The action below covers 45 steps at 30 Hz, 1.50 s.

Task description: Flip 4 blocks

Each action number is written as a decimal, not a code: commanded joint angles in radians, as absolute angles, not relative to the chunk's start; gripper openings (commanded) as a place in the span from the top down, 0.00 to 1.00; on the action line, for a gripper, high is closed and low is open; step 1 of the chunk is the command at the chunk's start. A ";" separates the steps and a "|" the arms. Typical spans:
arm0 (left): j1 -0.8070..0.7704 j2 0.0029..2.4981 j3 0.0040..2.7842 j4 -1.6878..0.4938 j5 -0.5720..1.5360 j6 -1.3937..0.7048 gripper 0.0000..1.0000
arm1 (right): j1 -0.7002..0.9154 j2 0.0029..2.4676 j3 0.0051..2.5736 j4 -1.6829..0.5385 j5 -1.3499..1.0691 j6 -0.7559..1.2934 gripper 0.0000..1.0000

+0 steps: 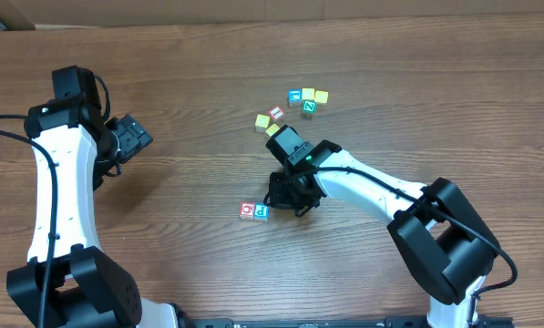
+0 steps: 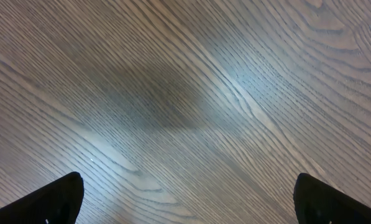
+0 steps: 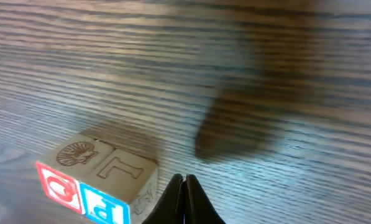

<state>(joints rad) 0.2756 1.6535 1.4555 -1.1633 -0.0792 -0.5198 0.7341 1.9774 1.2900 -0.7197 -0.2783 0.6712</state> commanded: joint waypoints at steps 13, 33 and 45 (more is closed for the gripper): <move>0.275 1.655 1.461 -1.163 -0.078 -0.505 0.00 | 0.747 1.942 1.283 -0.659 -0.361 0.682 0.96; 0.275 1.655 1.461 -1.163 -0.078 -0.505 0.00 | 0.619 1.941 1.574 -0.830 -0.081 0.514 0.60; 0.275 1.655 1.461 -1.163 -0.078 -0.505 0.00 | 0.600 2.019 1.563 -0.682 0.010 0.319 0.44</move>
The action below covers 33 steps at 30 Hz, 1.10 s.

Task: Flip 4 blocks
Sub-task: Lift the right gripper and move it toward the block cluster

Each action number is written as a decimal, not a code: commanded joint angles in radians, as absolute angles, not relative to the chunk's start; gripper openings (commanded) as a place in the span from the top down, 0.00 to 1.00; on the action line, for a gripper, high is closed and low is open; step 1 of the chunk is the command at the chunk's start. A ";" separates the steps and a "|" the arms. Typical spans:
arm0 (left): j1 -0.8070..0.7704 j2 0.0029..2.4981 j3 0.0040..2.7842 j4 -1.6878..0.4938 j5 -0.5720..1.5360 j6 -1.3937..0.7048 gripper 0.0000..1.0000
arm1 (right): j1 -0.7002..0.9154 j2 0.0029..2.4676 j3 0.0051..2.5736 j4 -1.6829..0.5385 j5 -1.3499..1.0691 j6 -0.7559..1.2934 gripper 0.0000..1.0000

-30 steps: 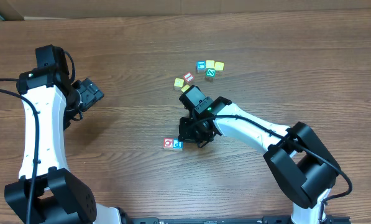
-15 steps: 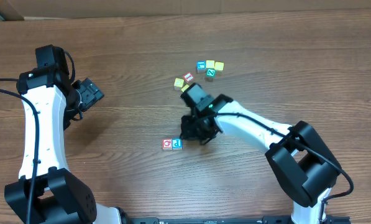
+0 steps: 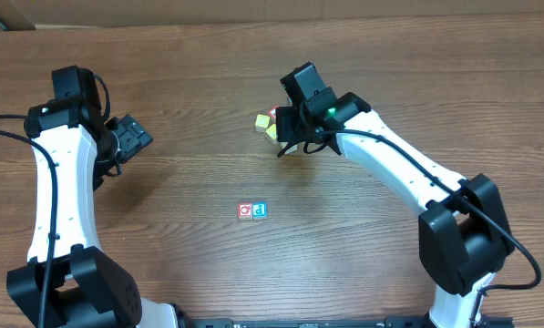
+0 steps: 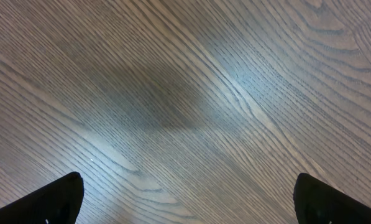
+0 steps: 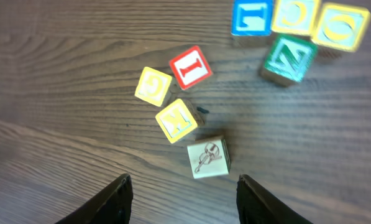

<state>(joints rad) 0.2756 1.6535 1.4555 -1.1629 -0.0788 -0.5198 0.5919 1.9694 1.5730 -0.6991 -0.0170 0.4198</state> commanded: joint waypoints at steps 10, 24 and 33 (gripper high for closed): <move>0.275 1.655 1.461 -1.163 -0.078 -0.505 0.00 | 0.600 2.134 1.563 -0.659 0.010 0.279 0.45; 0.275 1.655 1.461 -1.163 -0.078 -0.505 0.00 | 0.600 2.140 1.563 -0.699 0.010 0.280 0.66; 0.275 1.655 1.461 -1.163 -0.078 -0.505 0.00 | 0.603 2.138 1.565 -0.765 0.006 0.284 0.68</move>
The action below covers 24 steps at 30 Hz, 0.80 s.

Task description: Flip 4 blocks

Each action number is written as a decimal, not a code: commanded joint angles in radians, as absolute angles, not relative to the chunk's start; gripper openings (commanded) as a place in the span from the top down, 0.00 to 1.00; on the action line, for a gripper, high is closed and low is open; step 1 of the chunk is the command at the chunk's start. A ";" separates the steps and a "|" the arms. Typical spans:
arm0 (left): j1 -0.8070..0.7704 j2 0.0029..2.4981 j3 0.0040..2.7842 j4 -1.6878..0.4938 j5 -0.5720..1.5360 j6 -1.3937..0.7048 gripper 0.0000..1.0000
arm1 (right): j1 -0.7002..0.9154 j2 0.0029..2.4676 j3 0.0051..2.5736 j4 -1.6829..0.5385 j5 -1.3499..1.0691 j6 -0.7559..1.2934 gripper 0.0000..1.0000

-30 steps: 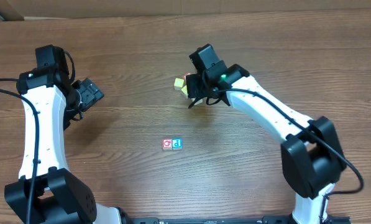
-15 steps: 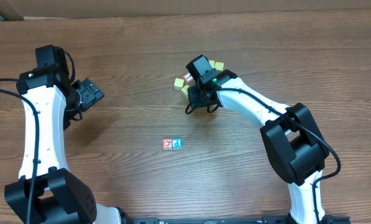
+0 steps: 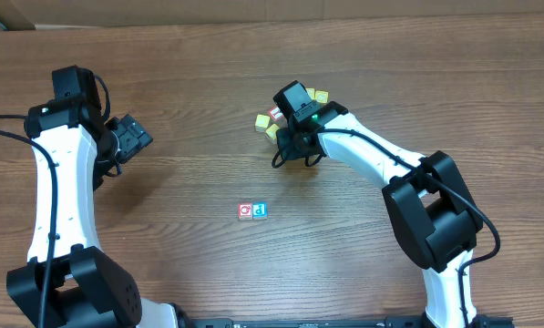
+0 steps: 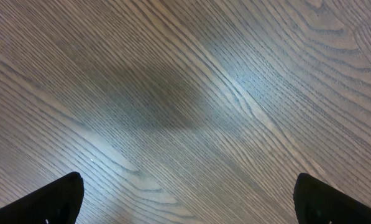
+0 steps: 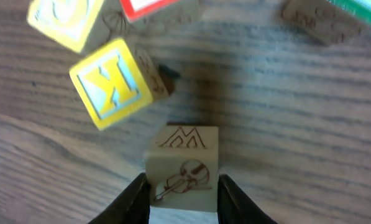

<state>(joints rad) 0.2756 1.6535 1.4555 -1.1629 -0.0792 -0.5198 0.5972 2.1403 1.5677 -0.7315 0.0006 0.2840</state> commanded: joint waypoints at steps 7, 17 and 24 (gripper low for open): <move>0.275 1.655 1.461 -1.163 -0.078 -0.505 0.00 | 0.614 2.094 1.565 -0.830 -0.002 0.288 0.74; 0.275 1.655 1.461 -1.163 -0.078 -0.505 0.00 | 0.628 1.979 1.565 -0.968 -0.115 0.288 0.71; 0.275 1.655 1.461 -1.163 -0.078 -0.505 0.00 | 0.646 1.979 1.565 -1.055 -0.246 0.292 0.72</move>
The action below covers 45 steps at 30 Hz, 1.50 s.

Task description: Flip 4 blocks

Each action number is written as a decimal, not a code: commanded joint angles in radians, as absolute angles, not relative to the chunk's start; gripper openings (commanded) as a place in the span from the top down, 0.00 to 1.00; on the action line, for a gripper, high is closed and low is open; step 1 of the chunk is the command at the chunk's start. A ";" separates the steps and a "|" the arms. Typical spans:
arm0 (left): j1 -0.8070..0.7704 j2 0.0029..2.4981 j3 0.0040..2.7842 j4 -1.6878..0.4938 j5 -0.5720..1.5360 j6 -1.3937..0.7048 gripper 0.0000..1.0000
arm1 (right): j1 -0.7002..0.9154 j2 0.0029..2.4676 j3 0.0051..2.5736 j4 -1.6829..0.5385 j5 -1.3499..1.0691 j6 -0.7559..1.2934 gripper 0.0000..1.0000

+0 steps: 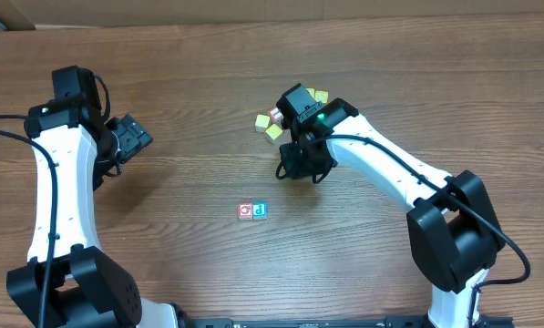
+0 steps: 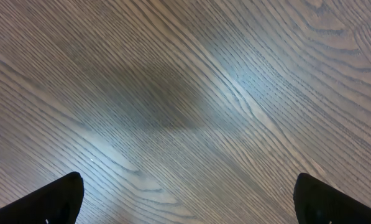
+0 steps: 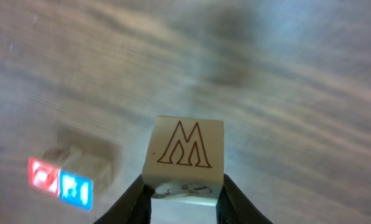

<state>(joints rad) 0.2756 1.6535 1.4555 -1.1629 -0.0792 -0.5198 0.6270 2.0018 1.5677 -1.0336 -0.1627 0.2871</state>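
A pale wooden block with a brown M [image 3: 185,151] hangs above the table, with my right gripper [image 3: 184,200] shut on its sides. In the overhead view that gripper [image 1: 301,169] sits between the block cluster and the pair. A red block [image 1: 246,210] and a blue block [image 1: 261,210] lie side by side on the table, and the pair [image 3: 61,180] shows blurred at lower left in the right wrist view. My left gripper [image 1: 131,137] stands open far to the left with only bare wood between its fingers [image 2: 61,198].
A loose cluster lies at the back: two yellow blocks [image 1: 263,120] [image 1: 273,132], a red one [image 1: 276,112] and another yellow one [image 1: 322,96], with others partly hidden behind my right arm. A cardboard edge shows at the far left corner.
My right gripper, which was round the M block on the table beside the yellow K block, now holds it in the air, nearer the red and blue pair. The left arm has not moved.
My right gripper was shut and empty beside the red and blue pair. Then it was open above the back cluster. Then its fingers stood round the pale block with the violin picture. Now it holds that block off the table, away from the cluster.
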 commanded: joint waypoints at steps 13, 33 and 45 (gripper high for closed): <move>0.275 1.655 1.461 -1.163 -0.078 -0.505 0.00 | 0.743 1.980 1.525 -1.122 -0.224 0.419 0.71; 0.275 1.655 1.461 -1.163 -0.078 -0.505 0.00 | 0.760 1.981 1.422 -1.048 -0.200 0.450 0.71; 0.275 1.655 1.461 -1.163 -0.078 -0.505 0.00 | 0.760 1.981 1.422 -1.036 -0.200 0.450 0.47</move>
